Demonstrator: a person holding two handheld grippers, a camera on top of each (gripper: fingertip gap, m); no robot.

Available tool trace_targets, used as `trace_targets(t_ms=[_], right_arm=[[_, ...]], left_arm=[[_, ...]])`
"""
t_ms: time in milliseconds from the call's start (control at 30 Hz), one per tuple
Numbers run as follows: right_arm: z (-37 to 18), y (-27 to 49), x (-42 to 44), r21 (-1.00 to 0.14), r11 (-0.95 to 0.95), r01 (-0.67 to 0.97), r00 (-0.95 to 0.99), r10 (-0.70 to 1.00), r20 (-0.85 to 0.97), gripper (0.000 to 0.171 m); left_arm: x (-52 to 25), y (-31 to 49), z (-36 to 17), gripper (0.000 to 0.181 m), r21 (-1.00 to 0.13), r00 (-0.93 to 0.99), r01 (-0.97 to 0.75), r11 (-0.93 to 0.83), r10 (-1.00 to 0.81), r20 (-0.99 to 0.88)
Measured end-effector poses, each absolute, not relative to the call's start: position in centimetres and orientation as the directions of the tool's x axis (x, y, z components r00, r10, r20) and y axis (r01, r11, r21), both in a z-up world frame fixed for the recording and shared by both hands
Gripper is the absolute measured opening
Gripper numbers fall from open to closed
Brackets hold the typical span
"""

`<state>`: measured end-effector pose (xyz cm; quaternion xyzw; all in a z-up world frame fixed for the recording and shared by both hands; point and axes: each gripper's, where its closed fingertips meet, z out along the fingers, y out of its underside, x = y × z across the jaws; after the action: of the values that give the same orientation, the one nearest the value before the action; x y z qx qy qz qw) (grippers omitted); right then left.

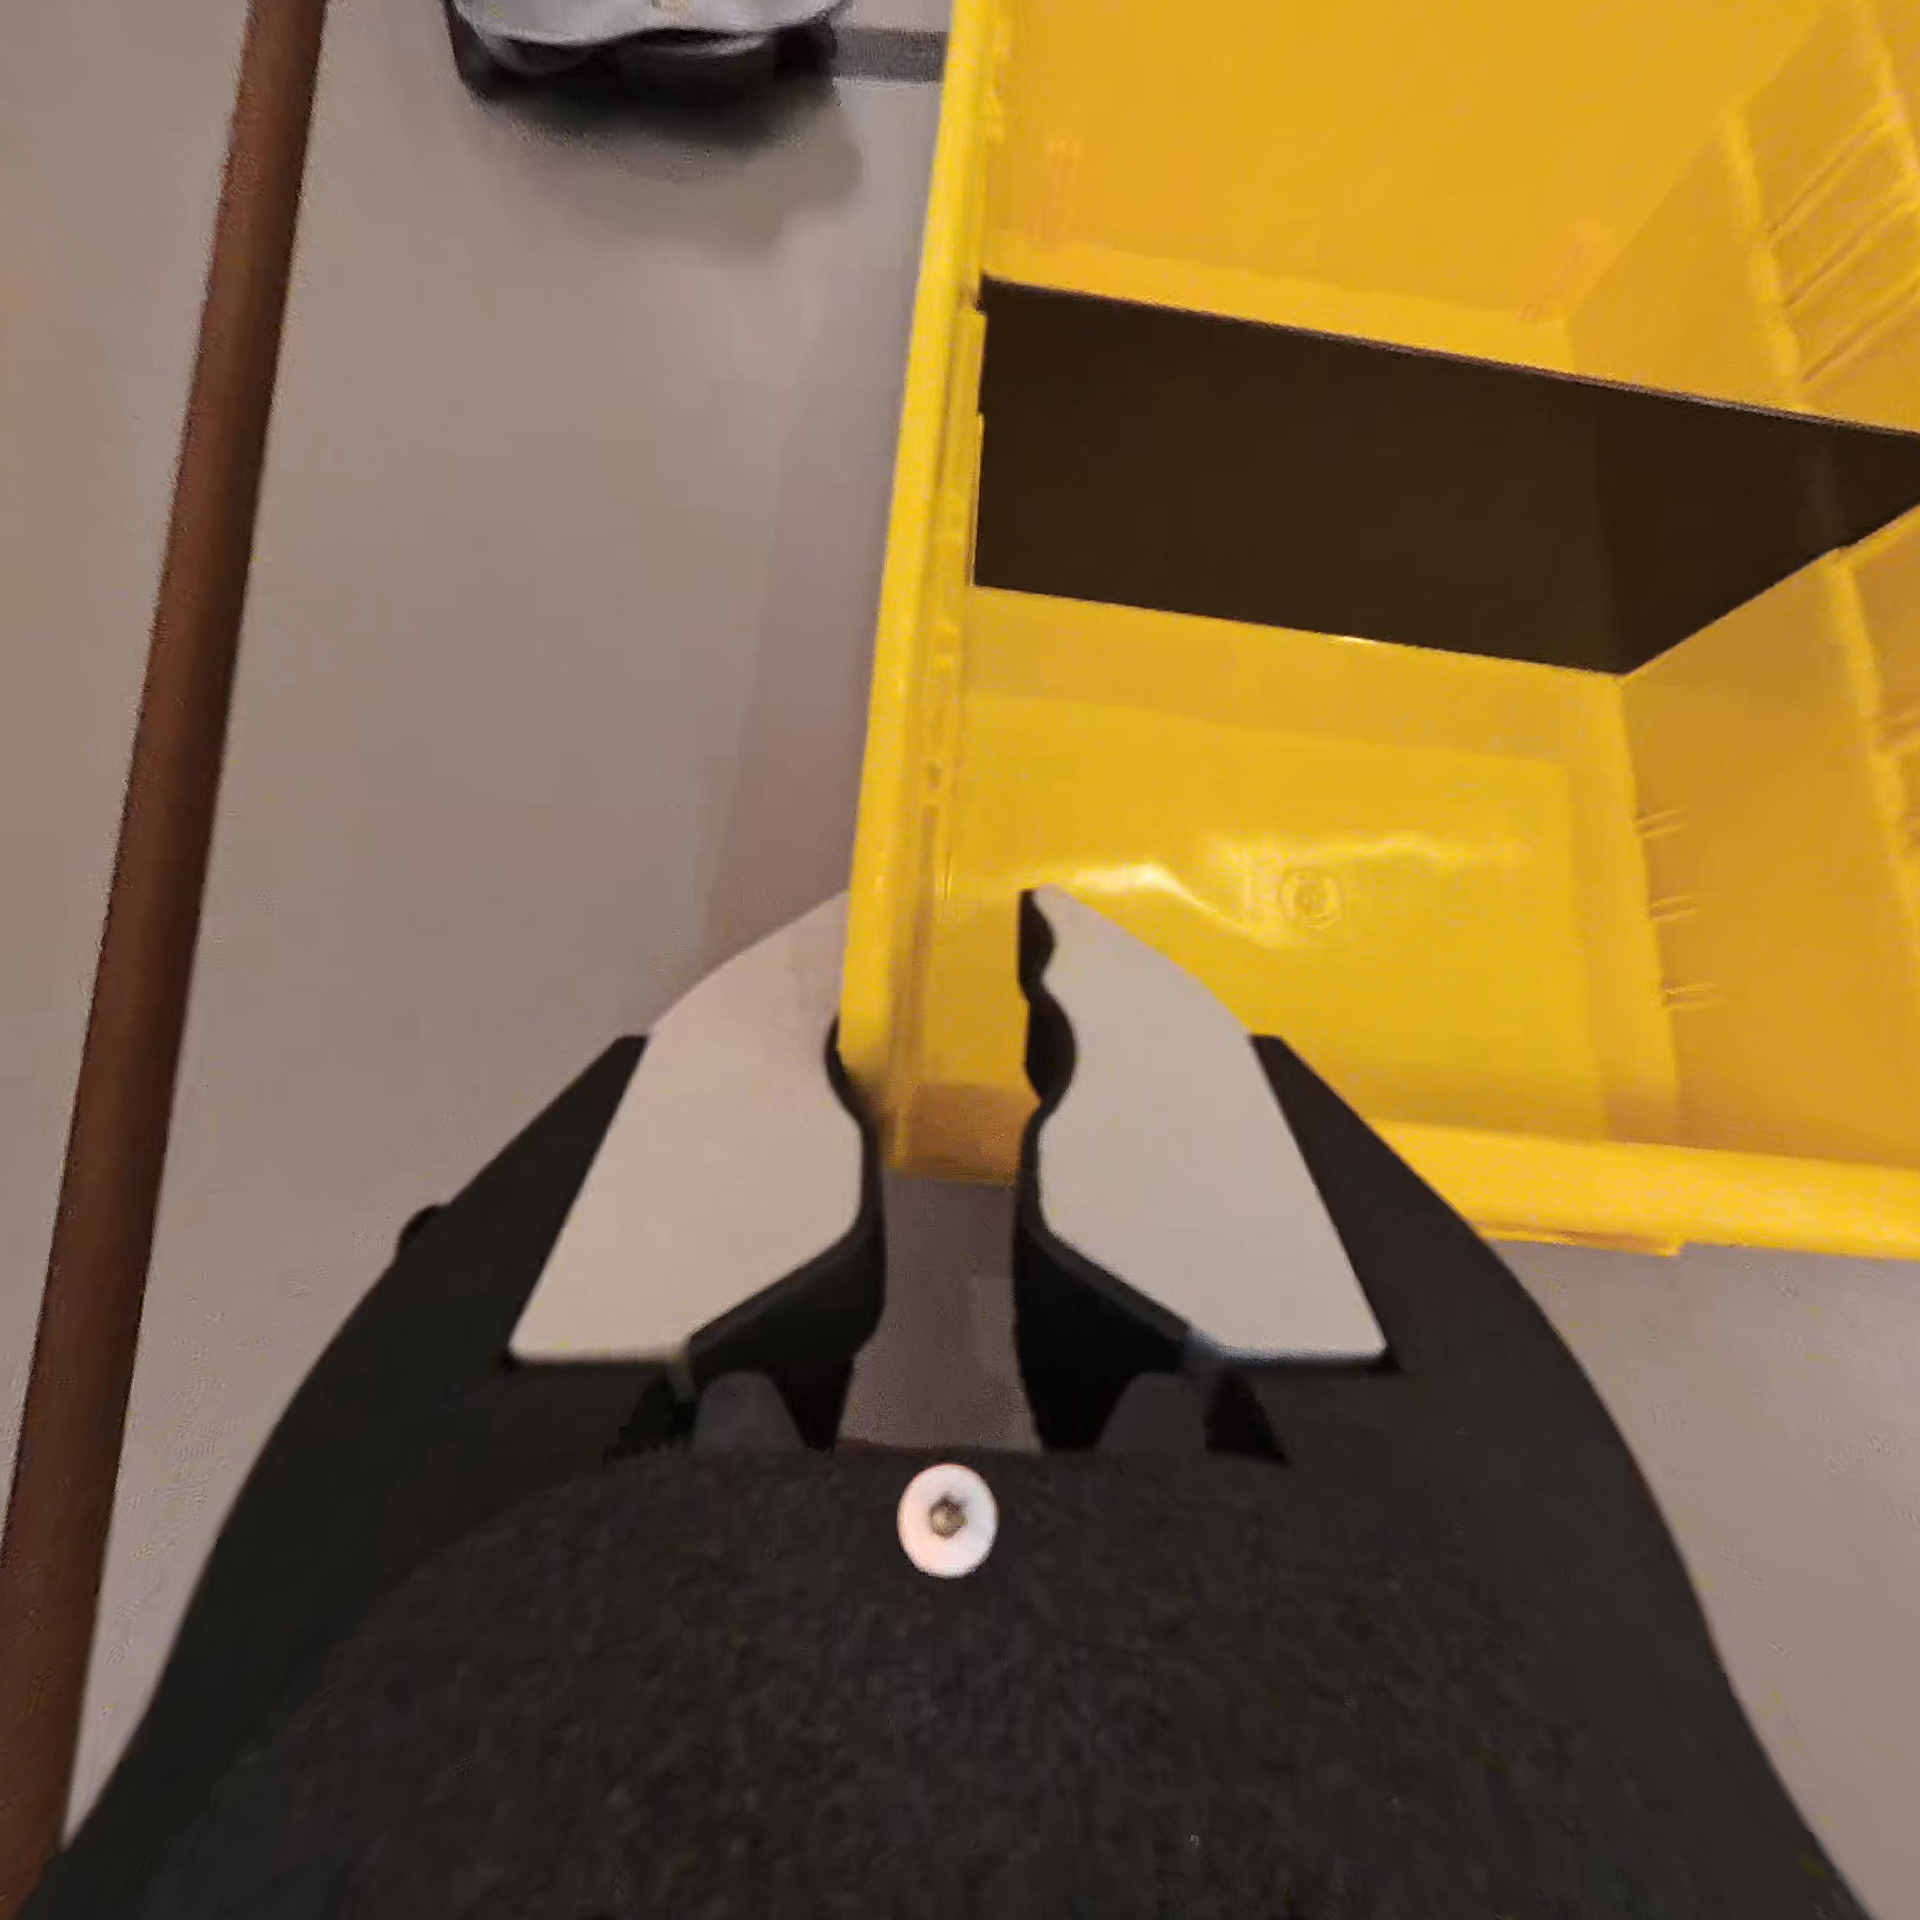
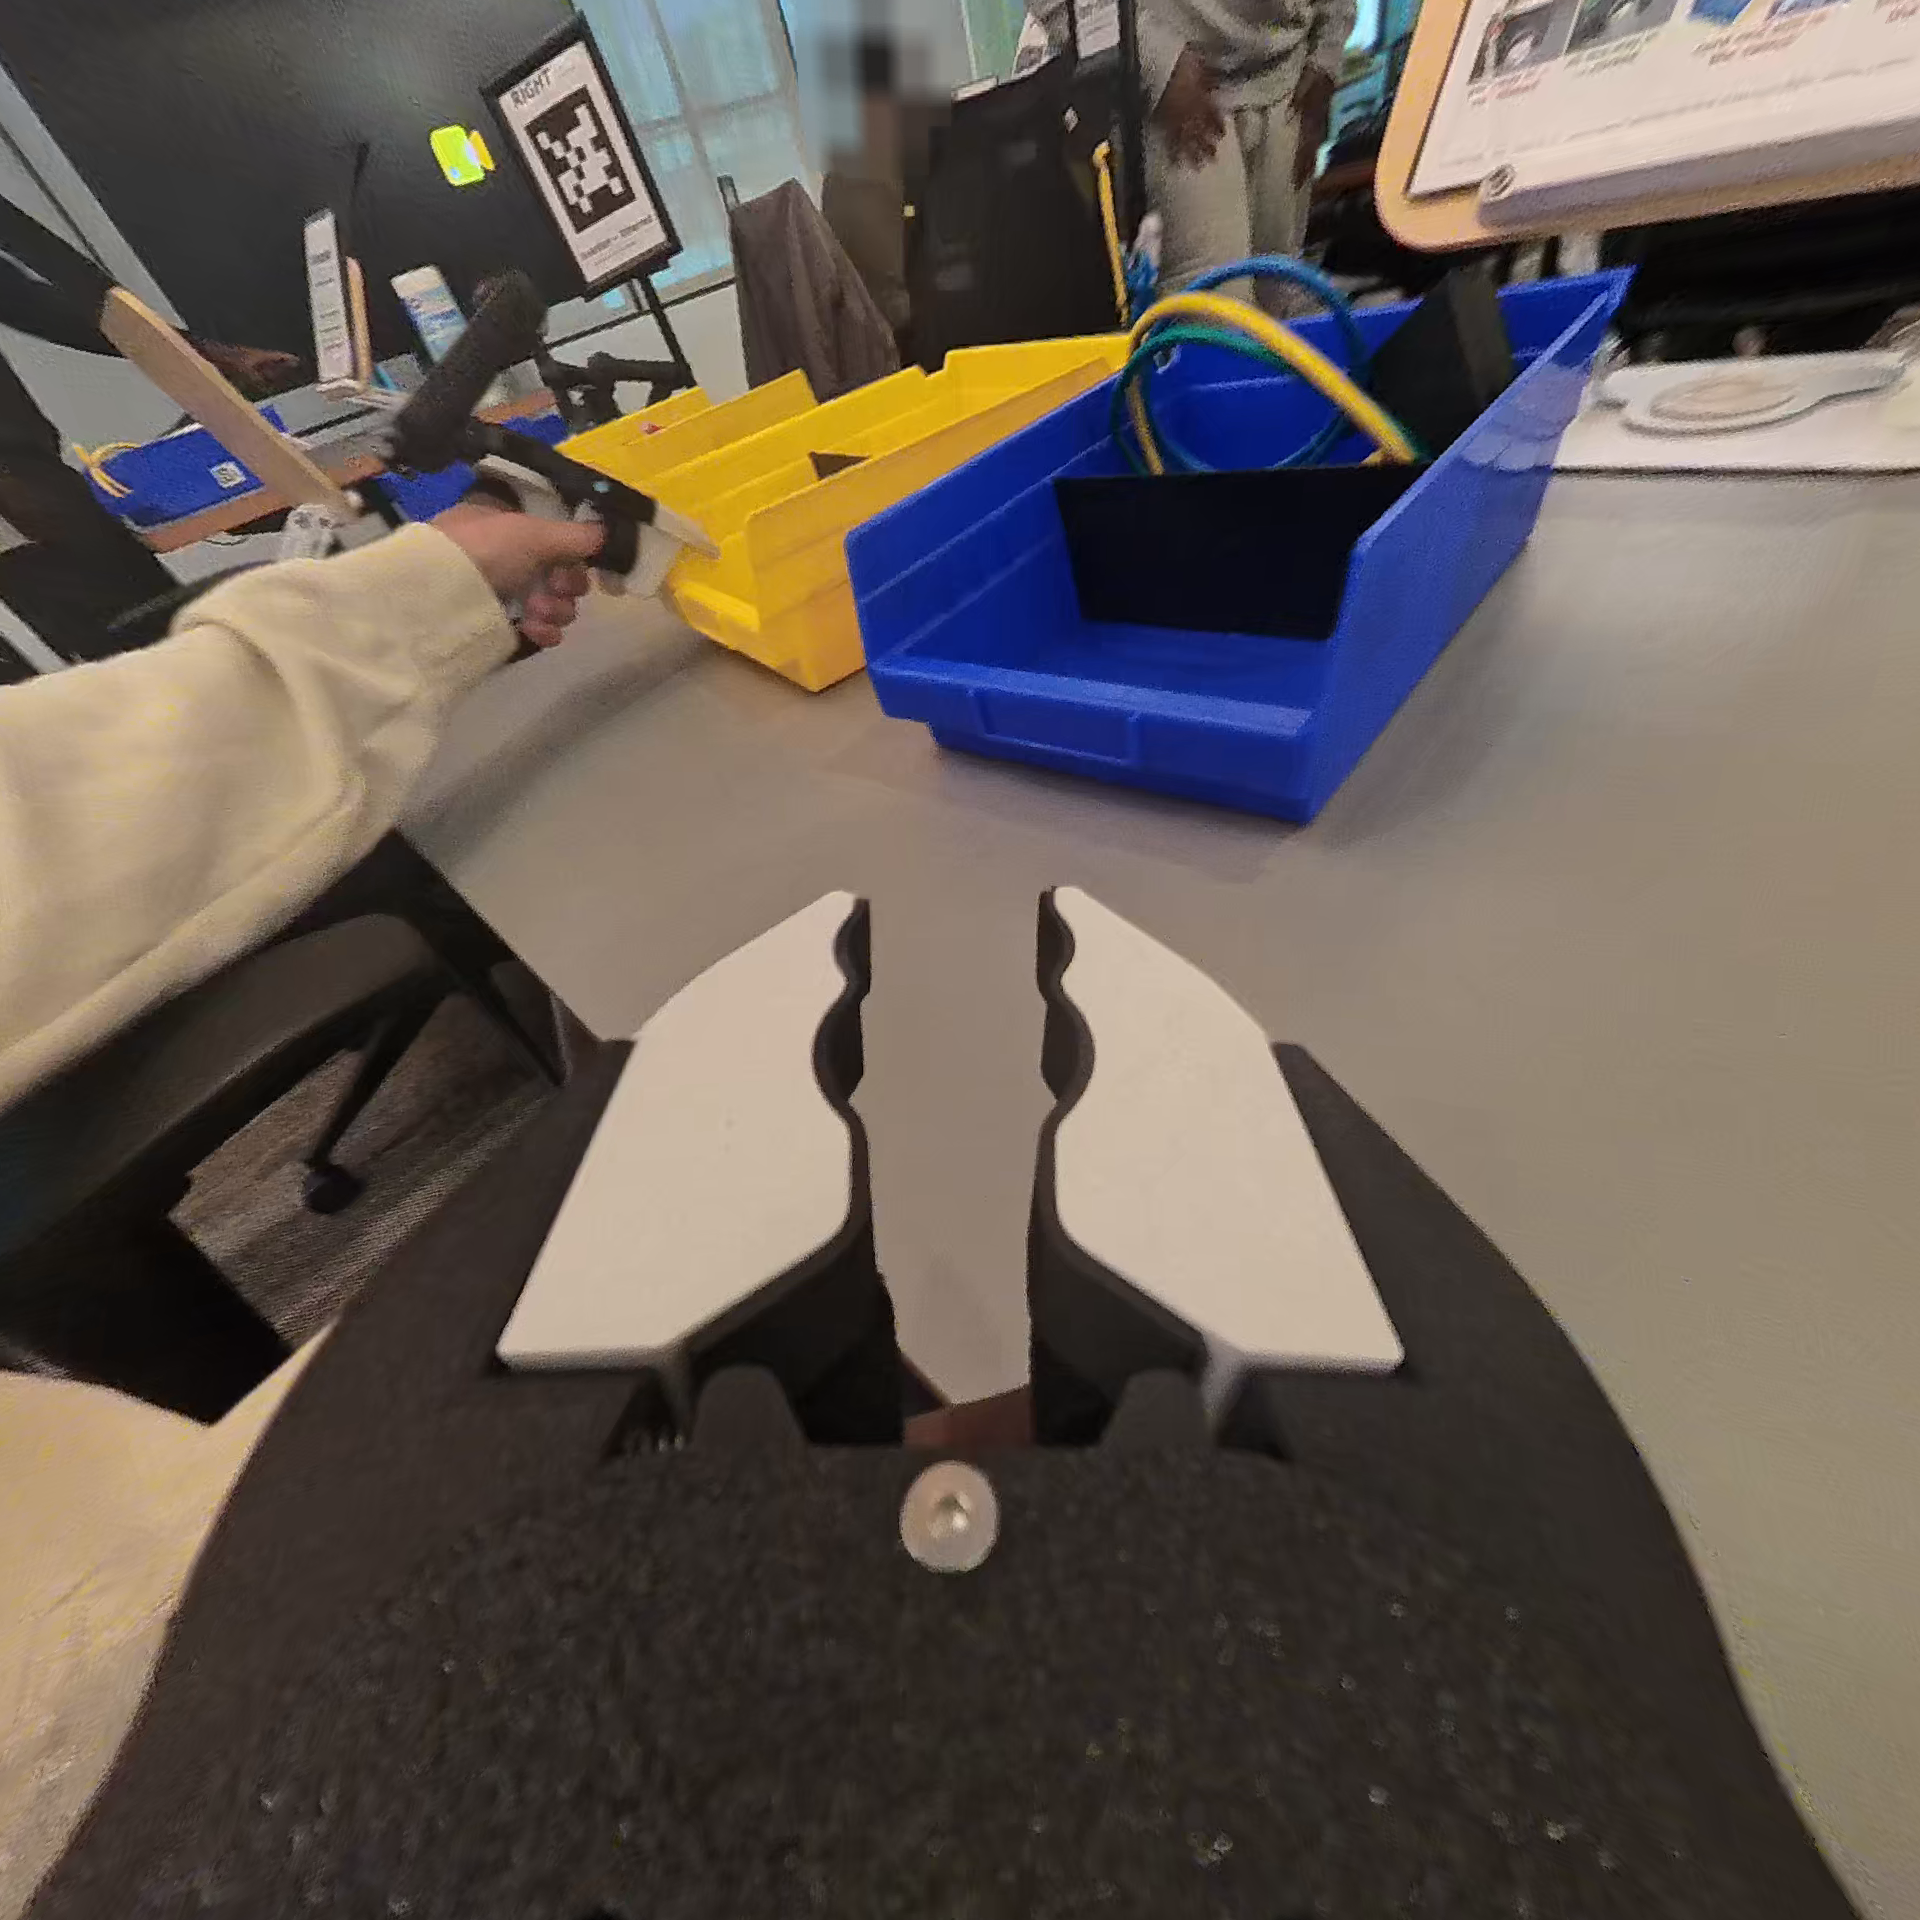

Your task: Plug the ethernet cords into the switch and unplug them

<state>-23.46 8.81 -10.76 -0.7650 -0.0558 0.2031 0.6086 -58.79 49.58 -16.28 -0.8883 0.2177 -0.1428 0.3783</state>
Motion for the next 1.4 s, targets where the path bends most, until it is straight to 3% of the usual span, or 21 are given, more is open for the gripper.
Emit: trace_targets(t_ms=[33, 133, 333, 433, 567, 633, 667, 700, 767, 933, 1067, 1233, 1400], right_arm=[[-11.3, 8.8, -24.2, -0.946, -0.277, -0.168, 0.902, 0.343, -0.261, 0.030], [-13.3, 8.8, -26.7, -0.928, -0.352, -0.117, 0.892, 0.373, -0.254, 0.031], [-15.9, 12.1, -34.5, -0.899, -0.400, 0.177, 0.873, 0.486, -0.045, 0.047], [-15.4, 16.1, -39.8, -0.889, -0.429, 0.158, 0.867, 0.492, -0.083, 0.065], [-13.3, 22.1, -42.4, -0.907, -0.414, 0.073, 0.943, 0.325, -0.072, 0.068], [-13.3, 22.4, -44.6, -0.892, -0.451, 0.033, 0.921, 0.359, -0.148, 0.066], [-14.0, 22.3, -45.1, -0.878, -0.476, 0.046, 0.926, 0.351, -0.142, 0.078], [-14.4, 22.4, -44.9, -0.874, -0.478, 0.086, 0.942, 0.323, -0.085, 0.075], [-14.8, 22.5, -43.8, -0.872, -0.462, 0.163, 0.963, 0.265, 0.039, 0.053], [-16.0, 19.1, -44.0, -0.847, -0.473, 0.244, 0.938, 0.336, 0.082, 0.046], [-15.8, 18.8, -43.1, -0.870, -0.419, 0.261, 0.958, 0.222, 0.180, 0.019], [-14.9, 19.9, -41.9, -0.884, -0.363, 0.294, 0.952, 0.191, 0.238, 0.012], [-8.8, 19.9, -40.9, -0.923, -0.193, 0.334, 0.940, 0.133, 0.313, 0.012]], left_arm=[[-58.6, 49.7, -16.1, 0.005, -0.757, 0.863, -0.274, -0.594, -0.499, 0.079], [-58.0, 48.3, -15.9, 0.002, -0.785, 0.858, -0.277, -0.554, -0.510, 0.057], [-58.6, 40.9, -16.0, 0.003, -0.785, 0.894, -0.292, -0.546, -0.448, -0.021], [-59.3, 36.4, -16.1, 0.003, -0.767, 0.895, -0.280, -0.578, -0.446, 0.009], [-60.0, 31.0, -16.0, 0.003, -0.781, 0.904, -0.206, -0.590, -0.421, 0.079], [-60.2, 29.0, -16.0, 0.003, -0.791, 0.904, -0.209, -0.575, -0.422, 0.068], [-60.2, 28.2, -16.0, 0.003, -0.793, 0.907, -0.206, -0.574, -0.415, 0.065], [-60.3, 27.6, -16.0, 0.003, -0.793, 0.910, -0.208, -0.573, -0.410, 0.058], [-60.5, 26.5, -15.9, 0.003, -0.796, 0.917, -0.216, -0.566, -0.398, 0.034], [-60.9, 25.0, -16.0, 0.002, -0.792, 0.925, -0.212, -0.572, -0.379, 0.026], [-60.9, 25.1, -15.9, 0.002, -0.786, 0.929, -0.244, -0.568, -0.369, -0.022], [-60.4, 24.6, -13.8, 0.002, -0.854, 0.924, -0.253, -0.455, -0.376, -0.073], [-59.2, 24.5, -7.5, 0.002, -0.935, 0.929, -0.219, -0.277, -0.353, -0.113]])
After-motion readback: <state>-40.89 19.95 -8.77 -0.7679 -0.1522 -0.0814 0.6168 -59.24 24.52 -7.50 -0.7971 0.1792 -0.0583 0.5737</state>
